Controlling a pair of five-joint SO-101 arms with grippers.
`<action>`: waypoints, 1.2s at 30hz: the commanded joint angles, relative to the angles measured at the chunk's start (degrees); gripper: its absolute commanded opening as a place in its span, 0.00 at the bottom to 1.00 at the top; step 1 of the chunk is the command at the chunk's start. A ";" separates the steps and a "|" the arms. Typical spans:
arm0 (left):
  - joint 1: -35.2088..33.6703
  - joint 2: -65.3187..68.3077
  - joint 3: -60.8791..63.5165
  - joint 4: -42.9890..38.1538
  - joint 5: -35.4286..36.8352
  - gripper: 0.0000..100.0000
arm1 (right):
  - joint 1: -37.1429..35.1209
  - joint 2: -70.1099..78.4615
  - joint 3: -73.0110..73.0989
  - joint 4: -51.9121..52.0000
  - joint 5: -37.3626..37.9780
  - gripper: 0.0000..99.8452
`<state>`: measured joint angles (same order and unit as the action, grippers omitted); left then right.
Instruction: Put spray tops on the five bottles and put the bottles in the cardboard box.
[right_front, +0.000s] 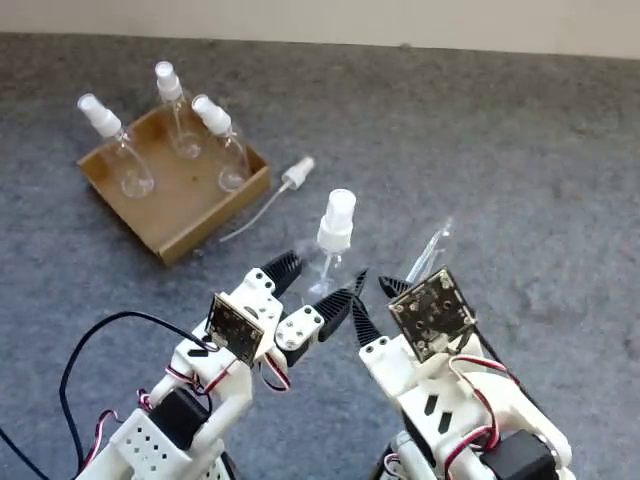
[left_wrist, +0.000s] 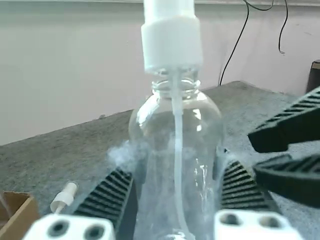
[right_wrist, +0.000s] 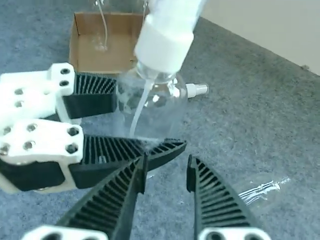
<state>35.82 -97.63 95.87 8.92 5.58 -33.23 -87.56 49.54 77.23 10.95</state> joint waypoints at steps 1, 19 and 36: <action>-4.26 -1.01 -2.77 -3.43 0.53 0.02 | -0.22 -0.13 1.27 -2.15 0.88 0.08; -13.32 -0.92 -2.33 -10.64 0.53 0.02 | -0.66 -0.13 22.55 -23.60 0.79 0.01; -12.97 -0.92 -0.22 -10.73 0.53 0.02 | -10.68 -0.13 32.57 -35.82 0.53 0.01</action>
<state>23.25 -97.63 95.87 -0.13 5.58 -42.29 -86.95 82.68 42.95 11.12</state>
